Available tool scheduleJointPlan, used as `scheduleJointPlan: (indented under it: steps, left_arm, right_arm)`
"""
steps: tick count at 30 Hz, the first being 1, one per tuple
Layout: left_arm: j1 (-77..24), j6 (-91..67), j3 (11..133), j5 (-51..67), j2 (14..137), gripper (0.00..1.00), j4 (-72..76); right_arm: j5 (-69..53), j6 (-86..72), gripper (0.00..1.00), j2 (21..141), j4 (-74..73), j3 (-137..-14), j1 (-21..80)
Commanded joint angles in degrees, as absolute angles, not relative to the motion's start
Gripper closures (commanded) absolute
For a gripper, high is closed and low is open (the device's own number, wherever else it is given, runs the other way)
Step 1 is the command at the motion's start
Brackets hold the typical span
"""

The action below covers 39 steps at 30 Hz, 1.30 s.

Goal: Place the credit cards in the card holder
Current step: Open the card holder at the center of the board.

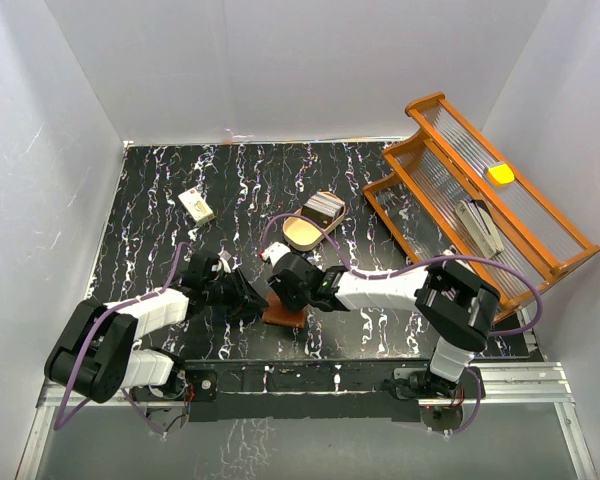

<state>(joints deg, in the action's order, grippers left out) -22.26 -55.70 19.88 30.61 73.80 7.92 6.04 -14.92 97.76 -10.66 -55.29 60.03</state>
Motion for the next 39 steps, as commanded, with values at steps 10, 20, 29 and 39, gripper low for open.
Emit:
scheduleJointPlan:
  steps: [10,20,29,39]
  left_arm:
    - [-22.24,-55.28,20.39,30.45,71.63,0.66,4.37]
    - [-22.24,-52.94,23.2,28.15,68.53,0.51,-1.64]
    - [-22.24,-52.75,26.92,29.84,62.46,0.38,-6.23]
    - [-22.24,-51.46,29.58,28.74,57.99,0.37,-11.37]
  right_arm:
    - [14.53,-18.22,1.0,92.36,-7.47,-52.95,60.46]
    - [15.15,-24.74,1.0,88.84,-13.02,-56.59,60.47]
    - [10.91,-29.8,1.0,81.42,-18.75,-58.52,60.47]
    - [0.82,-40.03,1.0,75.95,-4.78,-50.94,60.47]
